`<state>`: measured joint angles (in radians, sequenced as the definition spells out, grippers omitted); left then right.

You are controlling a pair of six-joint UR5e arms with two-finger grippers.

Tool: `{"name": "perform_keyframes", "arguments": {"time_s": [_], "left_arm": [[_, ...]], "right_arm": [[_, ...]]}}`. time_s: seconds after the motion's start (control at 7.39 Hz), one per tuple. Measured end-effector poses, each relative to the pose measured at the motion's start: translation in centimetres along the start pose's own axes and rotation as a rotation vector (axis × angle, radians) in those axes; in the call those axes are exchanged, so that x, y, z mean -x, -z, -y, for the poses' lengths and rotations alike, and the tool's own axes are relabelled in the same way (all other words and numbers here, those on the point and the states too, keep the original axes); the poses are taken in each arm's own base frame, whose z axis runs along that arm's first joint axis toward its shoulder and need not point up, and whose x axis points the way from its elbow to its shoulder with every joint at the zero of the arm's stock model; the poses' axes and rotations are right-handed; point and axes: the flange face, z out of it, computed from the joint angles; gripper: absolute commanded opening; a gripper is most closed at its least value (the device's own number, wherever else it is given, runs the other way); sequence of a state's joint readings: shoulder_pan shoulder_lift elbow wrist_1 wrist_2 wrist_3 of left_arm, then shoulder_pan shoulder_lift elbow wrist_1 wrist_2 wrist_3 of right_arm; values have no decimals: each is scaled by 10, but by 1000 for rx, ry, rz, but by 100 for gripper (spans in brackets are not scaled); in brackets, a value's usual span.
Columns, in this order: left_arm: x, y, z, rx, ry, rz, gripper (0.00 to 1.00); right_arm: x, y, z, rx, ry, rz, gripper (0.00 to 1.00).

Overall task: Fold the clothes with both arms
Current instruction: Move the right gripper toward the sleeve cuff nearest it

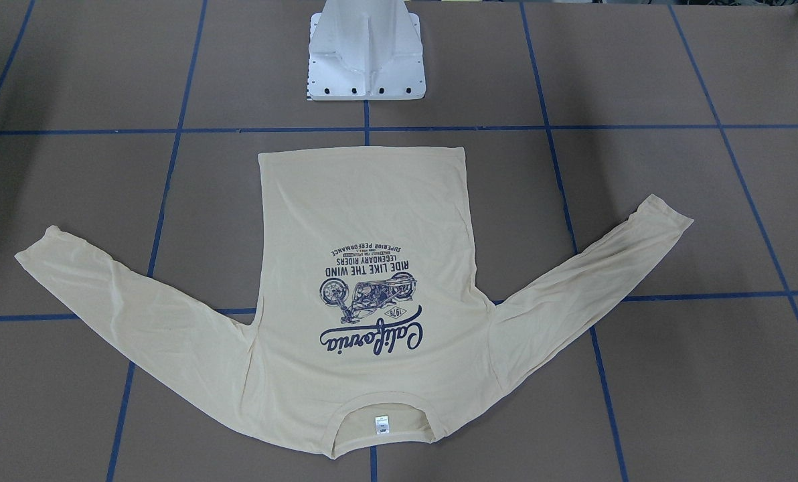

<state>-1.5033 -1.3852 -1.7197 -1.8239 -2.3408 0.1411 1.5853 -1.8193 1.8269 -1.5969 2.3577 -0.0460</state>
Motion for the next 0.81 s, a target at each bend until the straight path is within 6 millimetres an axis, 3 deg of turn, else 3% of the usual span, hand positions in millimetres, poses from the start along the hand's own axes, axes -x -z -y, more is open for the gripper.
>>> {"name": "perform_keyframes", "arguments": {"time_s": [0.27,0.81], "left_arm": [[-1,1,1,-5,-5,1,100],[-10,12,10,-87,-84,11,100]], "right_arm": [[1,1,1,-2,3,0,100],[22,22,3,-47,45,0,100]]}}
